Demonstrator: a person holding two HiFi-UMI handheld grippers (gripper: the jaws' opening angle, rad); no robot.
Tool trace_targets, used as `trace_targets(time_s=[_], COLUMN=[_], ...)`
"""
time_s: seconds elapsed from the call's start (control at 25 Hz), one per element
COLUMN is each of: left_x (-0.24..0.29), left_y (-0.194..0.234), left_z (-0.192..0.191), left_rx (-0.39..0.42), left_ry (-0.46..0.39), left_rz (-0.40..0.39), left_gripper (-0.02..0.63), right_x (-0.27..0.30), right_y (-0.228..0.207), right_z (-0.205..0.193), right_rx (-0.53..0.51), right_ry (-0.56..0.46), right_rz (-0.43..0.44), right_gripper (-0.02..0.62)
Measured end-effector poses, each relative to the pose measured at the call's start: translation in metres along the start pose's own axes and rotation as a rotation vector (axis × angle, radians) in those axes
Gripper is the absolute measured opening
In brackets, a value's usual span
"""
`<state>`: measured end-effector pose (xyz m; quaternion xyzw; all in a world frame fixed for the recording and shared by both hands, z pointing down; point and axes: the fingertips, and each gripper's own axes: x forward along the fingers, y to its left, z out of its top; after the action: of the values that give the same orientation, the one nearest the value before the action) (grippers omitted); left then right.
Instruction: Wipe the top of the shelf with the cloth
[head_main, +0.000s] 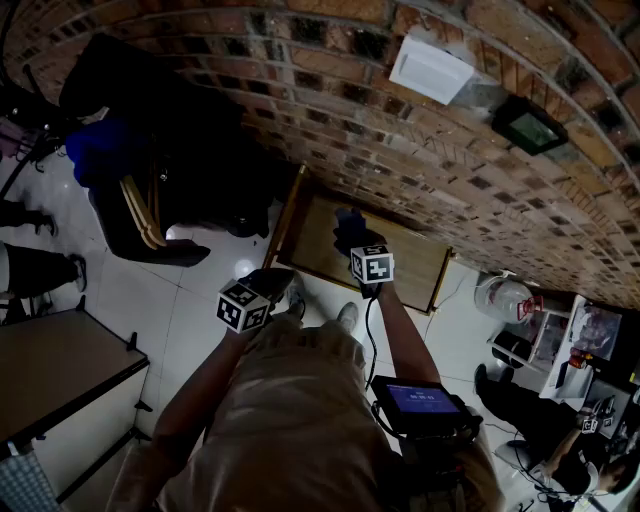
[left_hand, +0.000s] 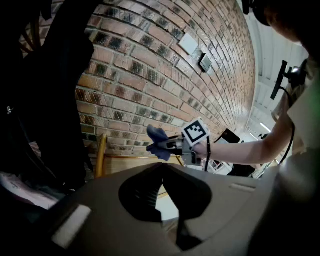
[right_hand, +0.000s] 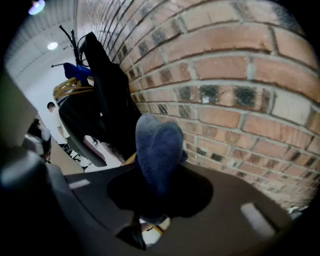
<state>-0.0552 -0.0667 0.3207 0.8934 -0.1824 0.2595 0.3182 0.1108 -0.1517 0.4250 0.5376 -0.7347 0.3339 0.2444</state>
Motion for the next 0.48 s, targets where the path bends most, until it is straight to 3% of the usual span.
trace_targets(time_s=[0.28,0.4,0.48], left_x=[0.001,0.003,0.002], left_y=[0.05,0.057,0.058], left_z=[-0.005,-0.007,-0.008], left_rx=[0.021,0.037,0.04], left_ry=[0.078,0.118,0.132], left_rz=[-0.034,-0.05,-0.058], left_gripper=[0.0,0.0,0.0], right_x=[0.122,0.173,0.2], right_y=[0.026,0.035,0.028], right_z=[0.006,-0.009,-0.027], right_rx=[0.048,0.054,0.051], right_ry=[0.119,0.201,0.289], right_rz=[0.007,0.015,-0.028], right_gripper=[0.101,0.101,0.101])
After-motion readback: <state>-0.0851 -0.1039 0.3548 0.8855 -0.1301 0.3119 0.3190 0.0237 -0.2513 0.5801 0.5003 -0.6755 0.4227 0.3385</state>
